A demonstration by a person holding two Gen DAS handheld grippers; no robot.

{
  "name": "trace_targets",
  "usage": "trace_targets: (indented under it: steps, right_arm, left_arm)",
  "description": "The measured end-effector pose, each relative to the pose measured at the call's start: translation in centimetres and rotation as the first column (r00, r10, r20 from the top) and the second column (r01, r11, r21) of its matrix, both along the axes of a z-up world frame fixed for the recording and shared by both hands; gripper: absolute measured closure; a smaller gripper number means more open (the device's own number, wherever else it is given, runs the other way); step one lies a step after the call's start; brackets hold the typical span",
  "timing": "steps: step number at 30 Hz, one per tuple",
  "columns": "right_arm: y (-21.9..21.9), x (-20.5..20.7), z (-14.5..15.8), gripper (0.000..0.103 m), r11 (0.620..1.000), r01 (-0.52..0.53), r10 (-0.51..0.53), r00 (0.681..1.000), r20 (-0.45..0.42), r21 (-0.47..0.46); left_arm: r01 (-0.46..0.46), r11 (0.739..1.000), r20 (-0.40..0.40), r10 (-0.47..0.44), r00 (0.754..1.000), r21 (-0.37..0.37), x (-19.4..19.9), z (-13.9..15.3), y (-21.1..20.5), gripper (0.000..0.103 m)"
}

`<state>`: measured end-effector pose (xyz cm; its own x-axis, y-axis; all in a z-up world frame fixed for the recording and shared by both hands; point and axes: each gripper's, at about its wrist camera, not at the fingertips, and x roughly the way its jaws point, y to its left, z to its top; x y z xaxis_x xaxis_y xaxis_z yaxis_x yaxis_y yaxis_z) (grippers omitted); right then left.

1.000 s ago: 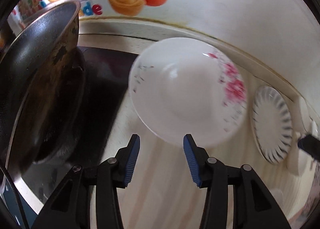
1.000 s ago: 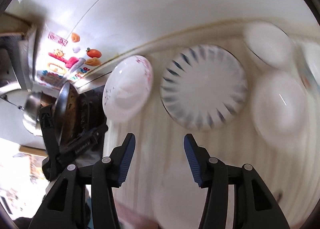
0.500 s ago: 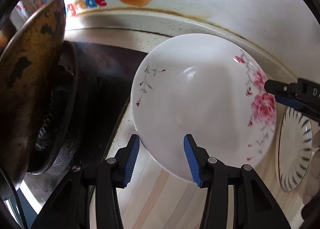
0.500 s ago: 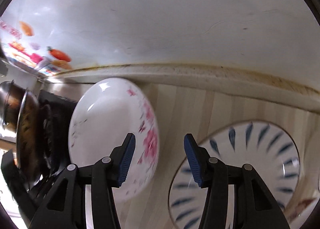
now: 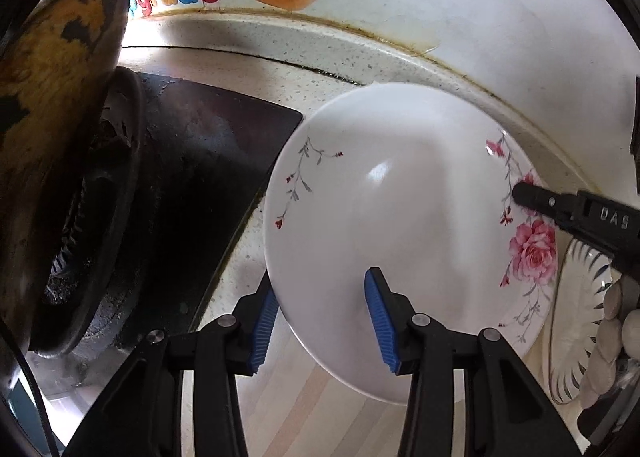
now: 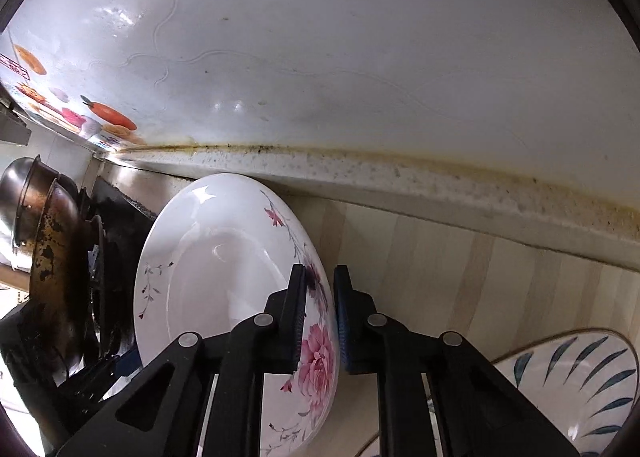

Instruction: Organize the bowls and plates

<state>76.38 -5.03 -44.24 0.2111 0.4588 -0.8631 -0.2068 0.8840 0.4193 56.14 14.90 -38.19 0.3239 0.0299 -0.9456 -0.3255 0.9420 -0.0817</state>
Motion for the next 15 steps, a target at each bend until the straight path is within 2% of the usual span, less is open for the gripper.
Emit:
trace_targets:
  steps: [11,15]
  right_arm:
    - [-2.6,-4.9,3.2,0.089,1.000,-0.004,0.003,0.999,0.032,0.025]
    - [-3.5,-6.8,4.7,0.089,0.999,0.009,-0.010,0.999,0.043,0.034]
  left_arm:
    - [0.073,0.997,0.092,-0.076,0.993,0.033,-1.9,4.1,-0.5,0.063]
    - [0.099,0.995,0.114,-0.102,0.988,0.027,-3.6,6.0,-2.6,0.063]
